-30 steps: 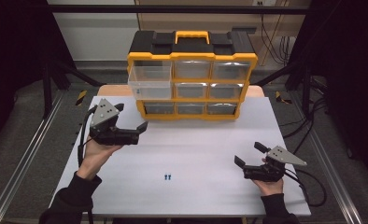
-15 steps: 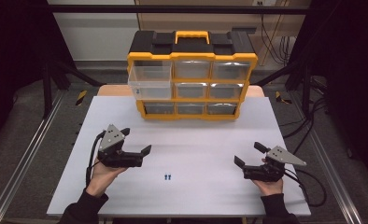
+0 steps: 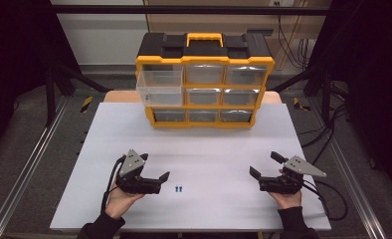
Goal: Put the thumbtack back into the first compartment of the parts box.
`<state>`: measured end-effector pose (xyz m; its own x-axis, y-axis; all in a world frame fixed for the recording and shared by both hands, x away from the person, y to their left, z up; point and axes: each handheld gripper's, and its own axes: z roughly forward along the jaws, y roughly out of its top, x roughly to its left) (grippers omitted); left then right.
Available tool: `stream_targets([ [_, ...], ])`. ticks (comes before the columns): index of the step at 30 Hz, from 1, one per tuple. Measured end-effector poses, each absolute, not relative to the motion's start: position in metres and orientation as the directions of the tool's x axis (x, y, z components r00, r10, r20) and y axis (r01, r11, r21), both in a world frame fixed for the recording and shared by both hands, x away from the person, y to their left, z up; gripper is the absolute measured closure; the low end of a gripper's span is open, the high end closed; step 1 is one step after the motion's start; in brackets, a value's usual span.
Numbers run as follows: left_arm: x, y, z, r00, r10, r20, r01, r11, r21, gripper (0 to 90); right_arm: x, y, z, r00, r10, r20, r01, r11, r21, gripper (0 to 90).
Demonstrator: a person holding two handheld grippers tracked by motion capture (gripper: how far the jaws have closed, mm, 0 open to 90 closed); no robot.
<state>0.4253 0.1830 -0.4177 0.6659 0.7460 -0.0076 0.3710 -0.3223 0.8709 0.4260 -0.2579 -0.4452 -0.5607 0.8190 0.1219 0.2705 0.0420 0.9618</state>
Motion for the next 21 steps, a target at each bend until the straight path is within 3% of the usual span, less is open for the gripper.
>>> stream_targets([
  [16,0.422,0.16,-0.453,0.687,0.726,-0.03,0.451,-0.394,0.801,9.7,0.426,-0.257,-0.445,-0.558,0.82,0.131,0.274,0.033,0.961,0.8],
  [21,0.422,0.156,-0.459,0.682,0.731,-0.03,0.475,-0.411,0.778,15.3,0.427,-0.257,-0.446,-0.567,0.816,0.111,0.258,0.048,0.965,0.8],
])
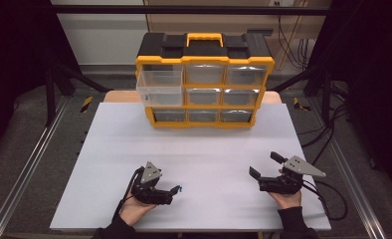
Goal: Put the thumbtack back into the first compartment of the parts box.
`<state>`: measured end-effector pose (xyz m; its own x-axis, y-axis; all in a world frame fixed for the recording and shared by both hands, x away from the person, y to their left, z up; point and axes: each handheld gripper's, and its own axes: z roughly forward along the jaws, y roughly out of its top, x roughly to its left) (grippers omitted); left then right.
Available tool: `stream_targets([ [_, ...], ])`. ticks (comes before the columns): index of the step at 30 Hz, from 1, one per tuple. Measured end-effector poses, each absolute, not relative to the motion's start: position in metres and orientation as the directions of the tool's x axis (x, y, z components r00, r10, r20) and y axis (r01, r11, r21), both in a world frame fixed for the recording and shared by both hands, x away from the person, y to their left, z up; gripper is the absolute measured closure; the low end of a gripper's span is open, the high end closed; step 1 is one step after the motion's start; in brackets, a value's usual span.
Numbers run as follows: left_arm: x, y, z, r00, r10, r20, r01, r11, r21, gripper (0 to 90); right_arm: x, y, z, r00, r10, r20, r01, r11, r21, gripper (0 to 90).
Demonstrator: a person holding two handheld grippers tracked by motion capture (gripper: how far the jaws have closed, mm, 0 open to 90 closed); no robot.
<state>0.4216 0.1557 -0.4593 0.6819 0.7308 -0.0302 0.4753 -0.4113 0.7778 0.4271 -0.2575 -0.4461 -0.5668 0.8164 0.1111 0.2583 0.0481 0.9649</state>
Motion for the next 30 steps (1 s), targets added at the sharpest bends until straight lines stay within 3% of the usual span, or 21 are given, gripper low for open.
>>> stream_targets([
  [17,0.419,0.138,-0.473,0.651,0.757,-0.062,0.548,-0.412,0.728,53.0,0.426,-0.257,-0.445,-0.563,0.816,0.129,0.276,0.038,0.961,0.8],
  [30,0.417,0.132,-0.476,0.633,0.773,-0.039,0.557,-0.42,0.716,69.1,0.426,-0.257,-0.445,-0.561,0.817,0.134,0.277,0.034,0.96,0.8],
])
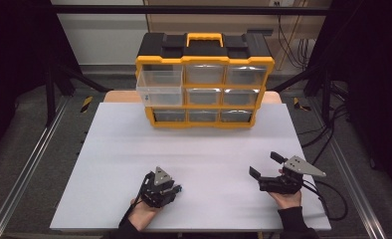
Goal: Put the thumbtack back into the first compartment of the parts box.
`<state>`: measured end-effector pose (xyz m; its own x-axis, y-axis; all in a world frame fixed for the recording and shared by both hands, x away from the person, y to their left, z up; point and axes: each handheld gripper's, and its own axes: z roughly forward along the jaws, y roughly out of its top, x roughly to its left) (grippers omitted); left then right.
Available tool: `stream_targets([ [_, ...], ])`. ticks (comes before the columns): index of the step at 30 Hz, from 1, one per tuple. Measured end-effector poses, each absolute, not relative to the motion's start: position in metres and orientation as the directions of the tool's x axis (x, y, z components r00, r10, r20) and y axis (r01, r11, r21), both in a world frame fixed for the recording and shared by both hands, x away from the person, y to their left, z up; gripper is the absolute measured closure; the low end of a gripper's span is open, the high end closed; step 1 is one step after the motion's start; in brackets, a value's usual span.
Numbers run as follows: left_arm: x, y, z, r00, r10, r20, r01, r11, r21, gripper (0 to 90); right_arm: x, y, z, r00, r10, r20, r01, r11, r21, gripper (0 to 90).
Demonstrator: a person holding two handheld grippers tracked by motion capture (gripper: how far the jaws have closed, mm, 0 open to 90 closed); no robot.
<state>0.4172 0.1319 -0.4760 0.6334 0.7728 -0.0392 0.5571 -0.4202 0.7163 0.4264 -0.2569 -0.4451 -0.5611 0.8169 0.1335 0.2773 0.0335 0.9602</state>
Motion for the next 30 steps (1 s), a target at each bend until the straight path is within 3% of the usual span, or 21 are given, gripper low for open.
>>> stream_targets([
  [13,0.415,0.13,-0.478,0.621,0.784,-0.014,0.554,-0.426,0.715,83.3,0.426,-0.257,-0.445,-0.562,0.816,0.135,0.278,0.032,0.96,0.8],
  [30,0.419,0.146,-0.46,0.641,0.767,-0.041,0.529,-0.402,0.747,84.6,0.426,-0.257,-0.445,-0.562,0.816,0.135,0.278,0.033,0.96,0.8],
])
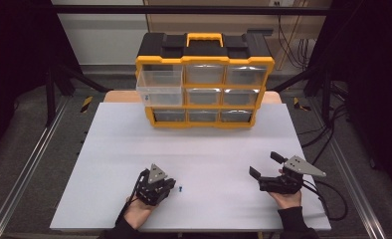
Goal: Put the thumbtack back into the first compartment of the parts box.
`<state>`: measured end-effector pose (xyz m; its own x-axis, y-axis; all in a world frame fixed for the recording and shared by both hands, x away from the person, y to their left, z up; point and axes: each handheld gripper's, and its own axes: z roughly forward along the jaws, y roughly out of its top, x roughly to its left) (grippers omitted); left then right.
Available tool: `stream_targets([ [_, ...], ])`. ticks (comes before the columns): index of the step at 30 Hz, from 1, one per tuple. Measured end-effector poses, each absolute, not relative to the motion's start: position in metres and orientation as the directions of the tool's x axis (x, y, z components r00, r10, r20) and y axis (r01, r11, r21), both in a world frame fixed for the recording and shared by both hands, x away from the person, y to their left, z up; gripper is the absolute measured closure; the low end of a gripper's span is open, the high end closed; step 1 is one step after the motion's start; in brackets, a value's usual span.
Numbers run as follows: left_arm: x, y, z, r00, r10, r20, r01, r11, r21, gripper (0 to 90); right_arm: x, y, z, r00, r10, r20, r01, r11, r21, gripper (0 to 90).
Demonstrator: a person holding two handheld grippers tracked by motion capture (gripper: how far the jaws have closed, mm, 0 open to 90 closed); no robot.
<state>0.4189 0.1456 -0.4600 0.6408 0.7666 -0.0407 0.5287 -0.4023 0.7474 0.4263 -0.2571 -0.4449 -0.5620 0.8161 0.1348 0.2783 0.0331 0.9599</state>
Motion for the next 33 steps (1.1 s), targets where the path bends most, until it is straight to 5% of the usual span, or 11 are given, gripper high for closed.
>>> stream_targets([
  [33,0.449,0.18,-0.345,0.625,0.781,-0.012,0.362,-0.276,0.89,84.6,0.426,-0.256,-0.445,-0.565,0.811,0.148,0.286,0.025,0.958,0.8],
])
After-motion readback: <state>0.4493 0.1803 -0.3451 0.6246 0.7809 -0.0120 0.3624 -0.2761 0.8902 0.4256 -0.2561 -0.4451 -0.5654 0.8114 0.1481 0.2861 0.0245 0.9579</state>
